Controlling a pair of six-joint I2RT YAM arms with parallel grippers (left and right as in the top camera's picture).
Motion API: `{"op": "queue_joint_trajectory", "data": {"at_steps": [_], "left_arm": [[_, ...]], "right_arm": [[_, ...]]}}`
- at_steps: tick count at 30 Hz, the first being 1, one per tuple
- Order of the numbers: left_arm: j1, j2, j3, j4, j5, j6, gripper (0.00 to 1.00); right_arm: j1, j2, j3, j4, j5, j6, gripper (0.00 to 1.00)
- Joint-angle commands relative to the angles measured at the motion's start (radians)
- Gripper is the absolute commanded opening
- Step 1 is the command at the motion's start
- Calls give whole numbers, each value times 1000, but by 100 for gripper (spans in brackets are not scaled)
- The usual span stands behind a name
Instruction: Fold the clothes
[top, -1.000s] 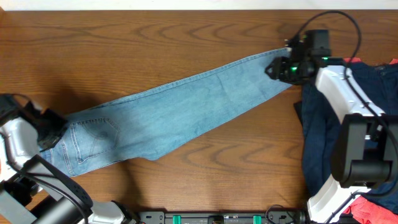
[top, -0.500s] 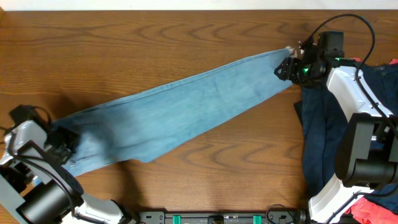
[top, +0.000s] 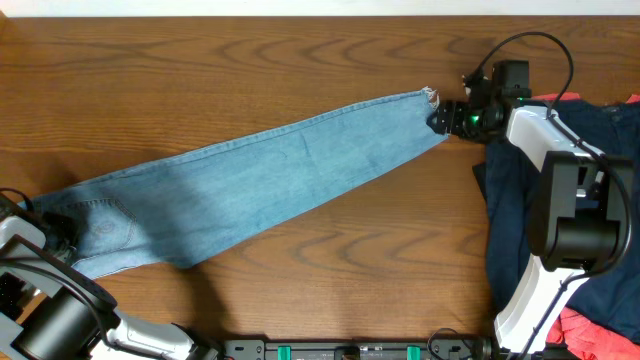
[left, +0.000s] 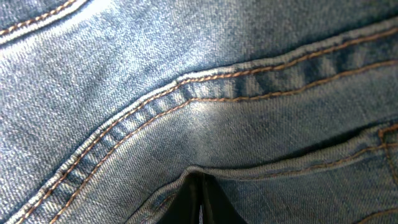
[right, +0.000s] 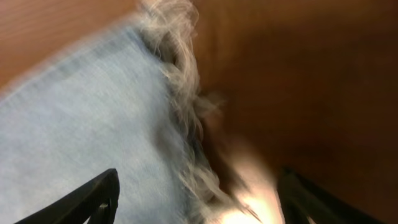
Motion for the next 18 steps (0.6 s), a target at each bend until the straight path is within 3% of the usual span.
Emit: {"op": "queue_joint_trajectory", "data": {"at_steps": [1,4,9,12,17,18], "left_arm": [[3,76,-8,11,96,83,6],[3,69,6,5,182,108,6],[3,22,30,1,294,108,6],[3,-30,50,-21,344,108,7],[3,-174,84,-93,391,108,6],[3,-206,87,-108,392,108,6]], "right_arm": [[12,98,-23,23,-101,-2,77],[23,113,-23,64,-192,-2,68],[58,112,-22,56,-220,-19,62],[71,111,-22,41,-222,-18,45],[66,82,-18,7,-222,-18,1],[59,66,-17,-2,-212,-18,1]]}}
